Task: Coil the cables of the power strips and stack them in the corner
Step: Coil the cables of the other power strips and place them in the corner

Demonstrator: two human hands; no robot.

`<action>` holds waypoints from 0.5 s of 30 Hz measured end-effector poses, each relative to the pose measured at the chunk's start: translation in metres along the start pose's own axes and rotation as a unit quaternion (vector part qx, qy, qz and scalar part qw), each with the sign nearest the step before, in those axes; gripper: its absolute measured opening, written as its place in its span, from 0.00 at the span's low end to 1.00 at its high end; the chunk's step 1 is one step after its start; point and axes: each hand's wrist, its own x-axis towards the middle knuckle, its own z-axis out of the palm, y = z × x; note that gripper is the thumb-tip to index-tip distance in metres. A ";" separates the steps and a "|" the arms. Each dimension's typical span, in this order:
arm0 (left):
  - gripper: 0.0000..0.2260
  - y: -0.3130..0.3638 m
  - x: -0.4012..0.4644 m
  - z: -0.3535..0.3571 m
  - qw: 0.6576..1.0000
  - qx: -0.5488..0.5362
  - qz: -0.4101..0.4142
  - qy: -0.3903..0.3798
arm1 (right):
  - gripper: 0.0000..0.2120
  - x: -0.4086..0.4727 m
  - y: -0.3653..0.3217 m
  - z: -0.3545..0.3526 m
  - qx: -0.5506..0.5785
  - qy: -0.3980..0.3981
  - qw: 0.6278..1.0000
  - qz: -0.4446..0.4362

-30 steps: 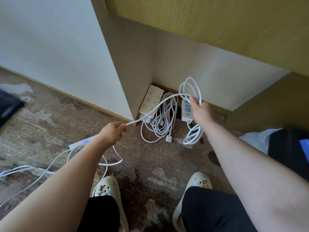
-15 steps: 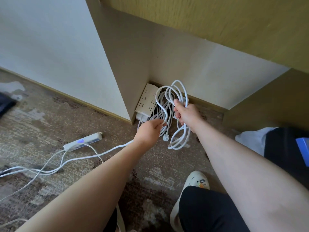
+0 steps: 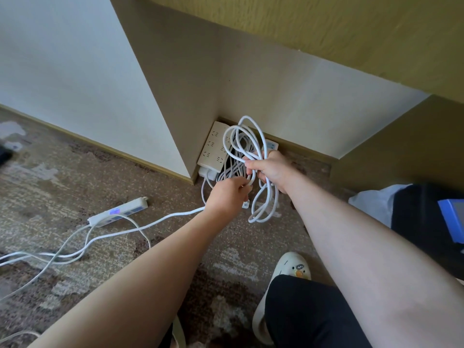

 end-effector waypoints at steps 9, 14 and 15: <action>0.16 -0.028 -0.009 -0.020 0.995 0.029 -0.048 -0.079 | 0.17 0.005 -0.004 -0.004 -0.002 0.072 0.997 0.015; 0.18 -0.020 -0.013 0.001 0.996 0.040 -0.043 -0.069 | 0.15 0.007 -0.008 0.011 0.033 0.068 0.997 0.029; 0.18 -0.018 -0.014 0.004 0.997 0.033 -0.038 -0.065 | 0.15 0.007 -0.009 0.011 0.015 0.077 0.996 0.030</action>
